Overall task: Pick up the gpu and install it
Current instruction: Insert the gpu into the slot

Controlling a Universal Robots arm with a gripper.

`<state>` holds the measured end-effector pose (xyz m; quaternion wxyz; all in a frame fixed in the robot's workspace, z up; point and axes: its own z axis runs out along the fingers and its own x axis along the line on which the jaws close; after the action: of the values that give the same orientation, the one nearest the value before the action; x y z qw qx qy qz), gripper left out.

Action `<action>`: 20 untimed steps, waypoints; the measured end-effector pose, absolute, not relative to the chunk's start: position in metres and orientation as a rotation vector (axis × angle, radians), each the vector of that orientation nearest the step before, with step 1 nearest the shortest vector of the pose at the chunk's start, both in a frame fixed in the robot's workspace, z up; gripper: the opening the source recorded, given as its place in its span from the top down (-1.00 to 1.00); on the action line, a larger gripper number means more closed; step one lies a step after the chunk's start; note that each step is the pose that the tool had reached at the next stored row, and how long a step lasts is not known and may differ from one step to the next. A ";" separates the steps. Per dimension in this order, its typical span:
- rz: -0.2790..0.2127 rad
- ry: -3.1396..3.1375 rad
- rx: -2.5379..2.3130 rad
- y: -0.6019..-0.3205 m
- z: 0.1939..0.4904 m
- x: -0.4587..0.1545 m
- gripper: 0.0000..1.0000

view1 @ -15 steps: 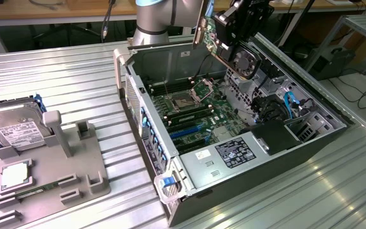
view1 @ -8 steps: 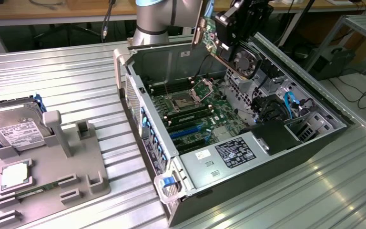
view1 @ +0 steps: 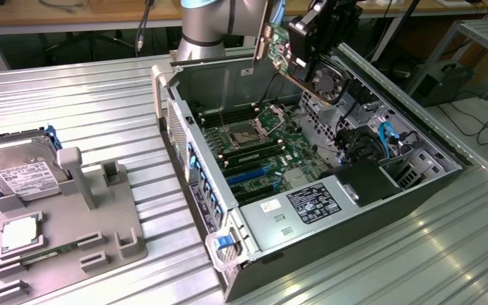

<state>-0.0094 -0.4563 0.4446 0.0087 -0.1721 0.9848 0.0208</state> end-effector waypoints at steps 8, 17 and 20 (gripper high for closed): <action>0.066 3.064 -0.613 -0.456 0.445 -0.009 0.44; 0.067 3.030 -0.770 -0.456 0.445 -0.009 0.44; 0.068 2.976 -0.970 -0.456 0.445 -0.009 0.44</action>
<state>-0.0093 -0.4563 0.4446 0.0056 -0.3098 0.9505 0.0218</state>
